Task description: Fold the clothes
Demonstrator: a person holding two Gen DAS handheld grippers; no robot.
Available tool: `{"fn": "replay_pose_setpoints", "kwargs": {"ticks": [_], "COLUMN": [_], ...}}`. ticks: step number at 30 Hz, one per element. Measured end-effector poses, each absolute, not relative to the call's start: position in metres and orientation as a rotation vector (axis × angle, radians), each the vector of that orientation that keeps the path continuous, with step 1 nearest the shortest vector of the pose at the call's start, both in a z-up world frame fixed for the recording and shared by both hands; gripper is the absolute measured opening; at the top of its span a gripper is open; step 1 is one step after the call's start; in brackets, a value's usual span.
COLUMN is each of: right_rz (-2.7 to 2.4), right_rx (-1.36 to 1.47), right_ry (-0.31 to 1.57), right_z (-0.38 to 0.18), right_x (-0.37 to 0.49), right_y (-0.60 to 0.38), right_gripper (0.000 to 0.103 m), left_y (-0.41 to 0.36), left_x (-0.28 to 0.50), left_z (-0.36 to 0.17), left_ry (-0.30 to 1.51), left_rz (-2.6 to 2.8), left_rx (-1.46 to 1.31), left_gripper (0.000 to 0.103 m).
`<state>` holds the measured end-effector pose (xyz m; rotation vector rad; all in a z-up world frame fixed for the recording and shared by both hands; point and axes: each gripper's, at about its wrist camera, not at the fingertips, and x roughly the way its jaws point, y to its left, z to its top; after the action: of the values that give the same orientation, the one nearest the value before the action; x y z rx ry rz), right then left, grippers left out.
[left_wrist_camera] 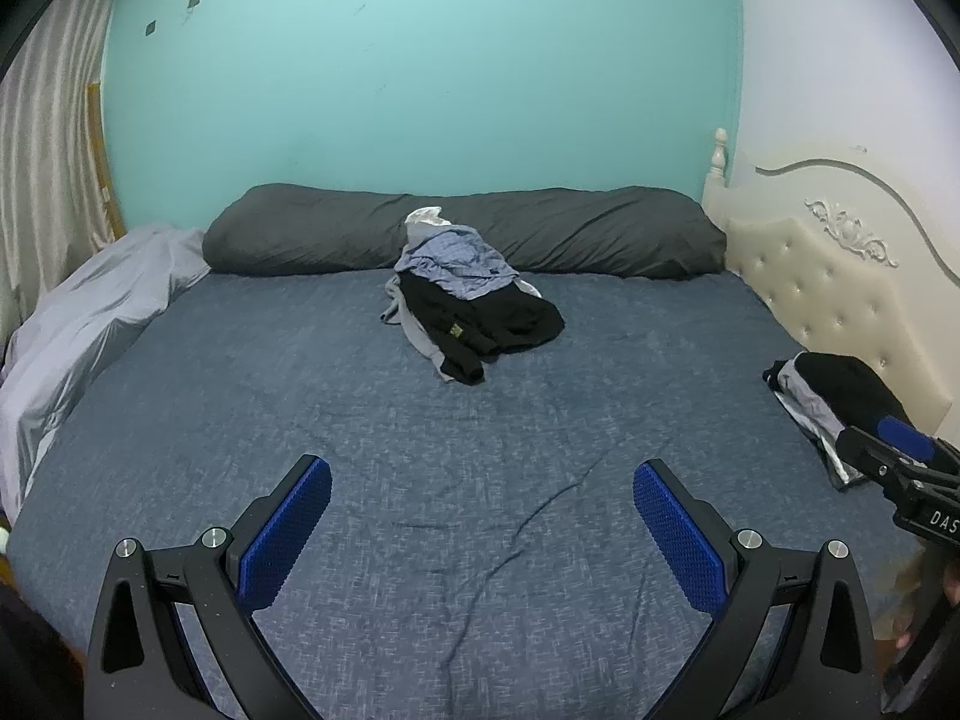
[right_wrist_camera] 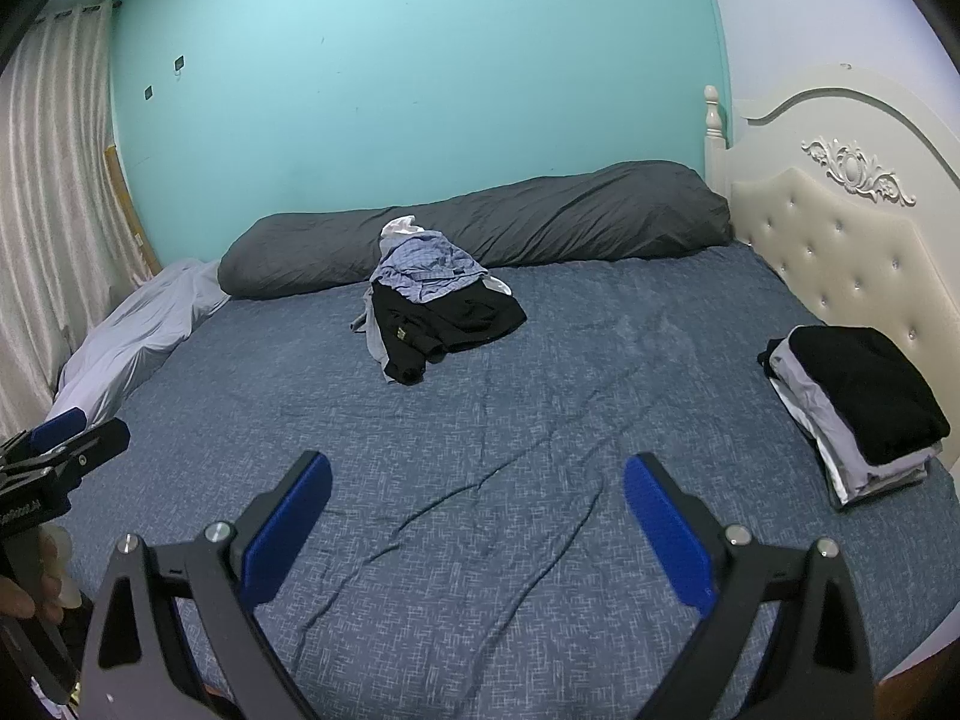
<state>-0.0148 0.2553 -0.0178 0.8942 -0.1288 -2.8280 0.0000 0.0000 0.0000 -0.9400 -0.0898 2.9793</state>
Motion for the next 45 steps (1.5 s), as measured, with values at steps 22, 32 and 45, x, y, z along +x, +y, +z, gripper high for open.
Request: {"fn": "replay_pose_setpoints", "kwargs": {"ticks": [22, 32, 45], "right_rz": [-2.833, -2.832, -2.83], "right_rx": [0.894, 0.896, 0.9], "right_ry": [-0.13, -0.126, -0.128], "right_z": [-0.017, -0.015, -0.019], "right_x": [-0.014, -0.015, -0.016], "right_y": [0.256, 0.256, 0.257], "right_gripper": [0.099, 0.099, 0.099], "left_y": [-0.001, -0.001, 0.003], "left_x": [-0.004, 0.0, -0.003], "left_z": [-0.005, -0.005, 0.001], "left_ry": [-0.083, -0.085, -0.083], "left_rz": [2.982, 2.989, 2.986], "left_rx": [-0.926, -0.923, -0.935], "left_gripper": [0.103, 0.103, 0.103]}}
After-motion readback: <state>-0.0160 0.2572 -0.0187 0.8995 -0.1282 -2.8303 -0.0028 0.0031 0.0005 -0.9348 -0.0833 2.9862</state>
